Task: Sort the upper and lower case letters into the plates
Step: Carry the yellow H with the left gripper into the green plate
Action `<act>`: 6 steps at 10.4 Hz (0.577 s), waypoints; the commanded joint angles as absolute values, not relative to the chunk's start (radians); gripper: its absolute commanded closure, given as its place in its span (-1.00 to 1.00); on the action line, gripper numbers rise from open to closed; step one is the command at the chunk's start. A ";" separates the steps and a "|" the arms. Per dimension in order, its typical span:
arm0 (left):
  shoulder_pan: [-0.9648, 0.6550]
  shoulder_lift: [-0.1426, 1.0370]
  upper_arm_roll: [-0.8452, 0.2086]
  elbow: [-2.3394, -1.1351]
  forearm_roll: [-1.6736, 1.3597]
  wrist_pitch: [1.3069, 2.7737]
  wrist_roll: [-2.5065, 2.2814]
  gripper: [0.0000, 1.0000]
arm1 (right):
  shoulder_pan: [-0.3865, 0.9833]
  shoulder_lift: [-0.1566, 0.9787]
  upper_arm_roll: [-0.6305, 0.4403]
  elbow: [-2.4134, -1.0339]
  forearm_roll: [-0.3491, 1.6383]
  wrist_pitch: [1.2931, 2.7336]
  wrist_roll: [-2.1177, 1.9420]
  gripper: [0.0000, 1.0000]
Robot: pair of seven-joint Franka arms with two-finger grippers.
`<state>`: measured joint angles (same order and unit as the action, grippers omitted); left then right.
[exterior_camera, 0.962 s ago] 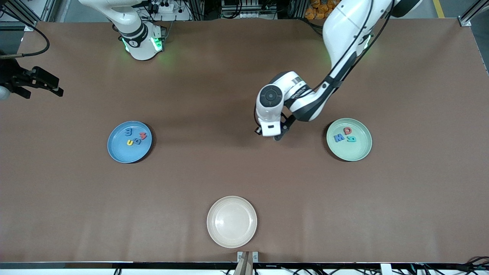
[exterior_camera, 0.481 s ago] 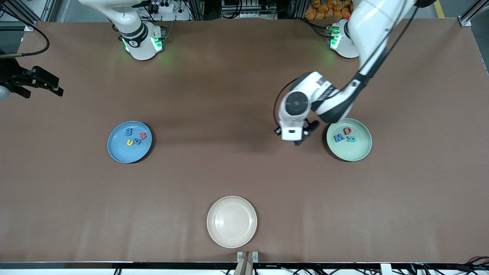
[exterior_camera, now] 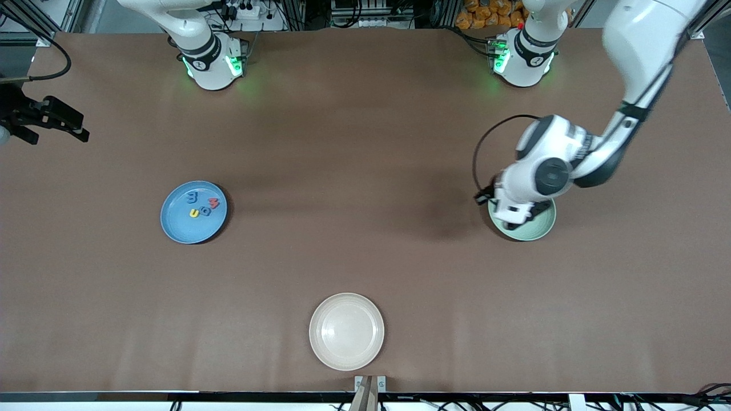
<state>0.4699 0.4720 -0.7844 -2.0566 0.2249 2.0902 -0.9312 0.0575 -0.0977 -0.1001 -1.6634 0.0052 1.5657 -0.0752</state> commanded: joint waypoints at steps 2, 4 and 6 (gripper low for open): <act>0.621 0.468 -0.813 -2.124 0.247 2.111 -0.741 0.49 | 0.067 -0.121 -0.092 -1.680 -0.012 1.575 -0.084 -1.00; 0.621 0.476 -0.813 -2.134 0.238 2.131 -0.750 0.39 | 0.075 -0.118 -0.089 -1.678 -0.006 1.583 -0.086 -1.00; 0.623 0.480 -0.813 -2.134 0.238 2.131 -0.750 -0.99 | 0.083 -0.118 -0.092 -1.675 -0.003 1.585 -0.086 -1.00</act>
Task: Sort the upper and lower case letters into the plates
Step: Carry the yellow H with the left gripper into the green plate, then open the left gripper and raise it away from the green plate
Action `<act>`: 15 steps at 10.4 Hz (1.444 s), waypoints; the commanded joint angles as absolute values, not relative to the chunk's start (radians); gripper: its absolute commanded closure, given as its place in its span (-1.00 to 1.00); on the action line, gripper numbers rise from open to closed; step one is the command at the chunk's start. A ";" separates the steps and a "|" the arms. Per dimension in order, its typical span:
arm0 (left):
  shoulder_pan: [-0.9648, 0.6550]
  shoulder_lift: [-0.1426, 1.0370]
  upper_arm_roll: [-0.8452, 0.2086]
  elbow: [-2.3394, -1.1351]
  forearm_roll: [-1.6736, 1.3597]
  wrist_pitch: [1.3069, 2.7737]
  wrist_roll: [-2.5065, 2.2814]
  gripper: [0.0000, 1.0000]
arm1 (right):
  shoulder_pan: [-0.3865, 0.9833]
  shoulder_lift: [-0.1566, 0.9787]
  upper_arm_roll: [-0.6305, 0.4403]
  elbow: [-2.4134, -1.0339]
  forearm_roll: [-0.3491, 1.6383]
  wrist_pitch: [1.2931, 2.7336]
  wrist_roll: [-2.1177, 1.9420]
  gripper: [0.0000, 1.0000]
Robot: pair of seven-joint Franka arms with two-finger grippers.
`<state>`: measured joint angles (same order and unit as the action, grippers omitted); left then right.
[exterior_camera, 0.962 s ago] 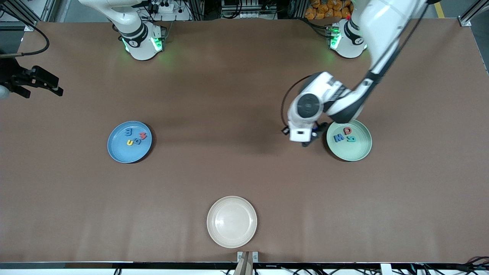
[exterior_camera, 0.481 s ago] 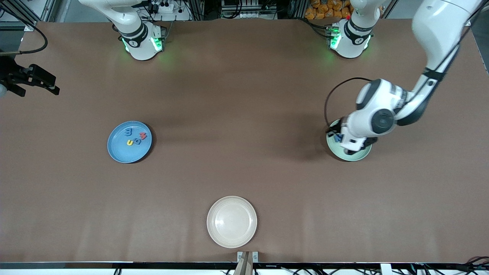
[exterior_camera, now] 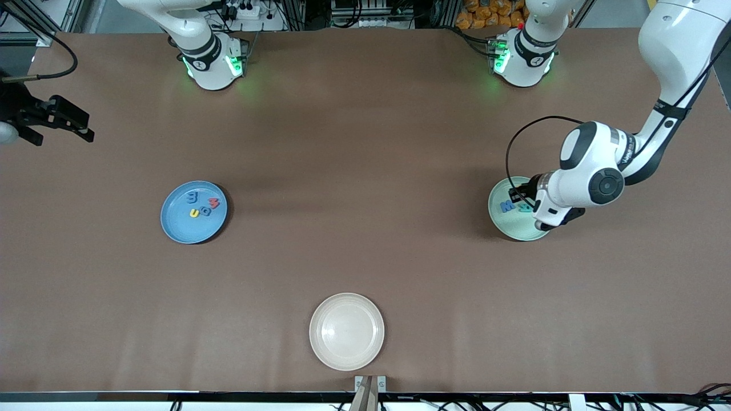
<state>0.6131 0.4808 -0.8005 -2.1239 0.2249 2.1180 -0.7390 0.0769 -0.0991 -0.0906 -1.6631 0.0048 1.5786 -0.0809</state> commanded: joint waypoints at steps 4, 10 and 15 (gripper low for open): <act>0.624 0.465 -0.815 -2.111 0.238 2.093 -0.736 -1.00 | 0.089 -0.110 -0.091 -1.671 0.000 1.583 -0.086 -1.00; 0.709 0.397 -0.808 -1.751 0.239 1.780 -0.214 -1.00 | 0.097 -0.101 -0.089 -1.660 0.002 1.585 -0.086 -1.00; 0.706 0.399 -0.837 -1.539 0.242 1.666 -0.152 -1.00 | 0.104 -0.101 -0.091 -1.660 0.000 1.580 -0.084 -1.00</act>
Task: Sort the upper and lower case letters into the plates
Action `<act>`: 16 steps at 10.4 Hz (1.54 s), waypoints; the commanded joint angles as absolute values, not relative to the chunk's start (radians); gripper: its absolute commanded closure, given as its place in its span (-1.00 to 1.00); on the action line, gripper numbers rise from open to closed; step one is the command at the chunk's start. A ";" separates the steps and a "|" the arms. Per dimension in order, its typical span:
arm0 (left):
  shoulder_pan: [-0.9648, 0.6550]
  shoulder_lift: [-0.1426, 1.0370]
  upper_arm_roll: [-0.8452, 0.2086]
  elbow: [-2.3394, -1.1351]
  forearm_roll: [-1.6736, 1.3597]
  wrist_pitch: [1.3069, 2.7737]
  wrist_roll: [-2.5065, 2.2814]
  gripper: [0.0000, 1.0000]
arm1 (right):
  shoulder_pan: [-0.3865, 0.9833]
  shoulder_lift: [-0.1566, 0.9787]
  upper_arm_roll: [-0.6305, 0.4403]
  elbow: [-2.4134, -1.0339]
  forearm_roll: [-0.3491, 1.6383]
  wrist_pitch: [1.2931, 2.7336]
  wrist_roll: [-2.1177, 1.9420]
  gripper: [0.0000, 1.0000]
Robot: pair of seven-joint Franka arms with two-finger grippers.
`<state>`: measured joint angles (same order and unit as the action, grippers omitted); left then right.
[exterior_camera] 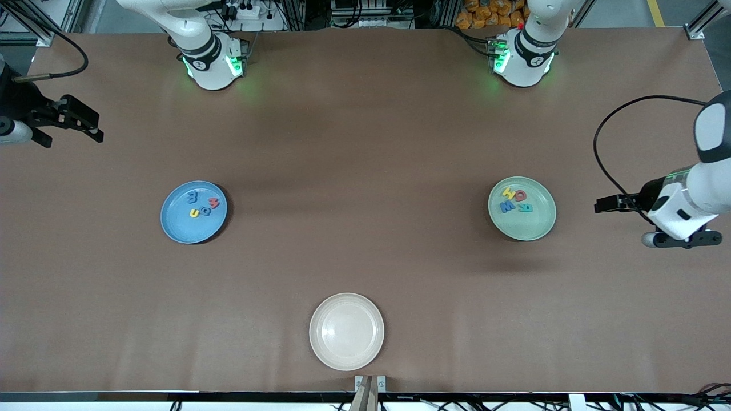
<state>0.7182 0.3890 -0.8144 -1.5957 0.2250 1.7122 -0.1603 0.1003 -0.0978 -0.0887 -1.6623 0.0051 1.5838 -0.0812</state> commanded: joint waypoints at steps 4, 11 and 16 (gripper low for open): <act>0.706 0.397 -0.885 -1.419 0.244 1.575 -0.150 -1.00 | 0.104 -0.101 -0.091 -1.660 -0.009 1.581 -0.086 -1.00; 0.643 0.335 -0.865 -1.341 0.242 1.496 -0.048 -1.00 | 0.100 -0.103 -0.092 -1.660 -0.014 1.575 -0.089 -1.00; 0.306 0.252 -0.540 -1.341 0.216 1.493 -0.049 -1.00 | 0.095 -0.104 -0.097 -1.654 -0.012 1.575 -0.115 -1.00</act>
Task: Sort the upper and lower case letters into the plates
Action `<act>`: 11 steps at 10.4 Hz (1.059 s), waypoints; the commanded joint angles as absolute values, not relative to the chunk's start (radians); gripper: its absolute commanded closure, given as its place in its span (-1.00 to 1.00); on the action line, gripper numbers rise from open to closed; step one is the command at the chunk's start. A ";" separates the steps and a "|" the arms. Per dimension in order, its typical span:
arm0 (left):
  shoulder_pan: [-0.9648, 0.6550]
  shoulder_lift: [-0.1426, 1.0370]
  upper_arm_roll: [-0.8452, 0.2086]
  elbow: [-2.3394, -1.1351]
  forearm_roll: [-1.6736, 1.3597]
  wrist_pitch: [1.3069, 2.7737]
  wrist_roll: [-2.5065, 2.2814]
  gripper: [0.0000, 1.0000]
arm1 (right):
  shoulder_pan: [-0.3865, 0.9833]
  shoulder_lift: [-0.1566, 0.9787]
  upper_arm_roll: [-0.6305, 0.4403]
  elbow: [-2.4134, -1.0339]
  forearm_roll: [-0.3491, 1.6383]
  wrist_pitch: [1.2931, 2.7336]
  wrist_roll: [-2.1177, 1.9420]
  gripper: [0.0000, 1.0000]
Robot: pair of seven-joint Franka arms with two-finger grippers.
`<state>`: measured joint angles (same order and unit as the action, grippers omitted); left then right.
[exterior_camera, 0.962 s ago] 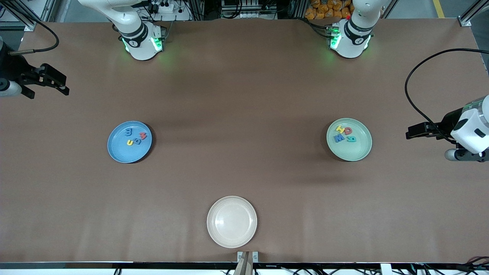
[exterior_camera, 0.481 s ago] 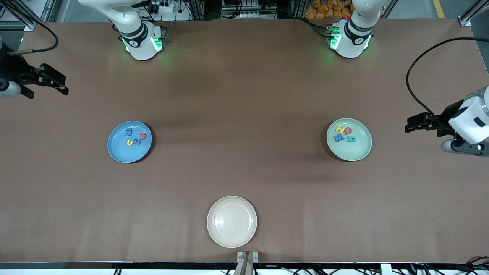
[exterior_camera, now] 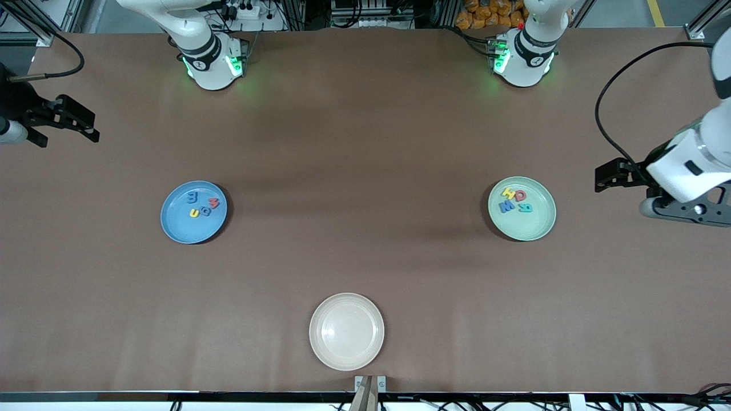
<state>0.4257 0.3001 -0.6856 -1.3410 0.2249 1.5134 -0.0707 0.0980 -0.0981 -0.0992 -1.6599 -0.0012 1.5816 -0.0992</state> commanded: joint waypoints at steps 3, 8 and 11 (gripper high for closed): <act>-0.021 0.226 -0.105 -1.345 0.048 1.494 -0.044 -1.00 | 0.103 -0.101 -0.092 -1.641 -0.011 1.571 -0.112 -1.00; -0.045 0.198 -0.034 -1.376 -0.012 1.494 -0.049 -1.00 | 0.104 -0.100 -0.092 -1.646 -0.011 1.575 -0.107 -1.00; -0.044 0.158 0.004 -1.454 -0.023 1.503 -0.041 -1.00 | 0.101 -0.097 -0.091 -1.631 -0.006 1.571 -0.101 -1.00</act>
<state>-0.0390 0.2050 -0.0298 -1.3953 0.0077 1.4976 -0.0695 0.1022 -0.0977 -0.0916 -1.6511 -0.0012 1.5804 -0.1043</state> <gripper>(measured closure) 0.000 0.000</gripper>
